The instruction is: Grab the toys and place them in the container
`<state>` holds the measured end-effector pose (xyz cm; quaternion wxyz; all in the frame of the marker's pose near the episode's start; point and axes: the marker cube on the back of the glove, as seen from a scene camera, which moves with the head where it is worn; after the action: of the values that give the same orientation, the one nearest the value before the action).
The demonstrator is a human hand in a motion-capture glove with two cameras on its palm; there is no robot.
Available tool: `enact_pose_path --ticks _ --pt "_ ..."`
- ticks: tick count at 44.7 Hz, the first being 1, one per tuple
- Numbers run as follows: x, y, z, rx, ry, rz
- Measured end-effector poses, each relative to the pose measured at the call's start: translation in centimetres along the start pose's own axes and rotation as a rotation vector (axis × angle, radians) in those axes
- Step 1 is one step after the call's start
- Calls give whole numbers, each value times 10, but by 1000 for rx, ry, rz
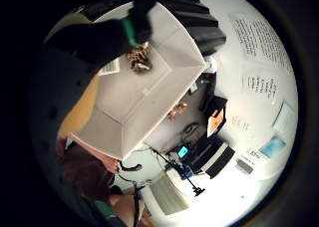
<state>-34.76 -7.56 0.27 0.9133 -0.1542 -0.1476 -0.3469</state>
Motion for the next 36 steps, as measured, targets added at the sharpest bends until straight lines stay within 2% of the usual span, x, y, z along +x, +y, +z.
enact_pose_path --ticks 7,14,27,36 --pt "7 -12 -11 -36 25 48" --pt "49 10 -17 -37 46 126" --pt "200 82 31 -97 64 320" --pt "275 112 75 -102 41 320"
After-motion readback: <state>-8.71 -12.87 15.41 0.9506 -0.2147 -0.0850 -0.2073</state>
